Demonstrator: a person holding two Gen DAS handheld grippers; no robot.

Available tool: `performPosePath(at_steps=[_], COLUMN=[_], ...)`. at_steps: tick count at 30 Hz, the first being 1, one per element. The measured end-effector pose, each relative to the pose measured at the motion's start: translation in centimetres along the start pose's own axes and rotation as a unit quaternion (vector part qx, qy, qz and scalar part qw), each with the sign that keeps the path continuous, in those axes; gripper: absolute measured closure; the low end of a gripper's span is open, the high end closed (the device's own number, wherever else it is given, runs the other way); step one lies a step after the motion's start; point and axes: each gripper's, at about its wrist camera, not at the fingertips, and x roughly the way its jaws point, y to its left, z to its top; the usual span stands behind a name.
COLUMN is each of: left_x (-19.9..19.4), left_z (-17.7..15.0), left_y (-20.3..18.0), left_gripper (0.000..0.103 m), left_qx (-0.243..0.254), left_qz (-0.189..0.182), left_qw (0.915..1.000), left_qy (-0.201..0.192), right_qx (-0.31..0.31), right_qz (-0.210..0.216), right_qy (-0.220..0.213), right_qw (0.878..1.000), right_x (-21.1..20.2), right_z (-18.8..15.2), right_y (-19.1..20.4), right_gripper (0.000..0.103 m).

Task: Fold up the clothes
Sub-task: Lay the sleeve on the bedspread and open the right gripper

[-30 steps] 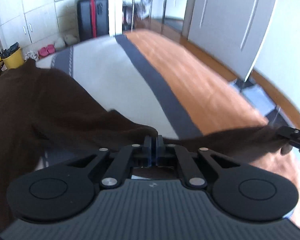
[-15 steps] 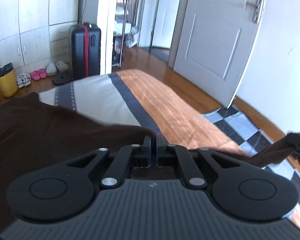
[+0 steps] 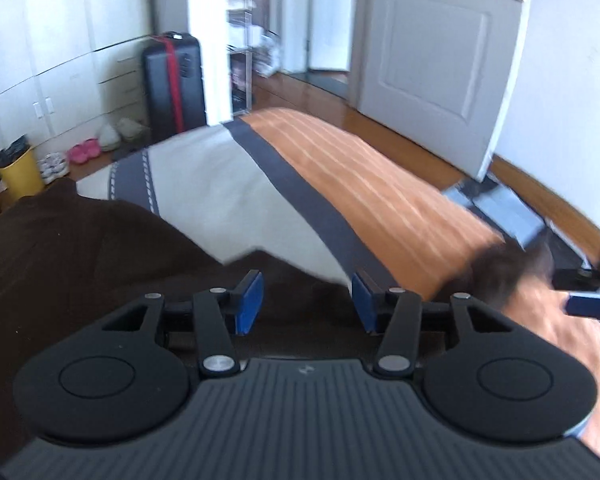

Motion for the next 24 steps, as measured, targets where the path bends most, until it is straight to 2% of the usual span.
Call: performPosePath(at_steps=[2,4,6,8,10,11,12,14,17,20,22,24], left_x=[-0.4,-0.5,-0.6,-0.6,-0.5,-0.2,0.0,-0.2,-1.0,-2.5,-3.1,-3.2], left_z=[-1.0,-1.9,-2.6,-2.8,-2.8,-2.7,-2.6,-2.5,-2.3,-2.7,-3.2,-3.6], left_y=[-0.2,0.6,1.8,2.9,3.9,4.6,5.2,6.1,6.8,7.7,8.0,8.3], left_gripper=[0.055,0.055,0.055,0.055,0.057,0.058,0.058,0.058,0.058,0.058,0.058,0.058], left_qx=[0.012,-0.009,-0.046,-0.069,-0.089,-0.102,-0.115,-0.134,-0.14,-0.158,-0.175,-0.183], left_qz=[0.017,0.01,-0.007,-0.001,0.009,0.012,0.015,0.014,0.028,0.058,0.072,0.084], left_qw=[0.9997,0.9995,0.9978,0.9966,0.9949,0.9936,0.9919,0.9898,0.9891,0.9857,0.9818,0.9795], left_qy=[0.012,0.029,0.046,0.046,0.046,0.049,0.051,0.047,0.035,0.009,-0.011,0.0], right_qx=[0.048,0.081,0.074,0.026,-0.018,-0.038,-0.061,-0.089,-0.098,-0.077,-0.056,-0.053], right_qz=[0.015,0.036,0.057,0.076,0.078,0.07,0.058,0.047,0.042,0.014,0.008,-0.007], right_qy=[-0.004,-0.027,-0.041,-0.057,-0.075,-0.079,-0.085,-0.116,-0.137,-0.127,-0.099,-0.076], right_qw=[0.999,0.996,0.995,0.995,0.994,0.994,0.993,0.988,0.985,0.989,0.993,0.996], right_x=[1.3,2.4,4.0,5.1,5.2,5.1,4.7,3.3,0.3,-3.7,-5.8,-7.2], right_z=[0.3,1.0,1.8,1.5,1.1,1.2,1.3,1.6,2.4,2.4,0.8,-0.7], right_y=[-1.6,-2.6,-3.1,-2.9,-2.7,-2.4,-2.0,-1.3,-0.4,-0.5,-0.9,-1.0], right_gripper=[0.054,0.054,0.054,0.054,0.06,0.079,0.096,0.097,0.098,0.098,0.098,0.097])
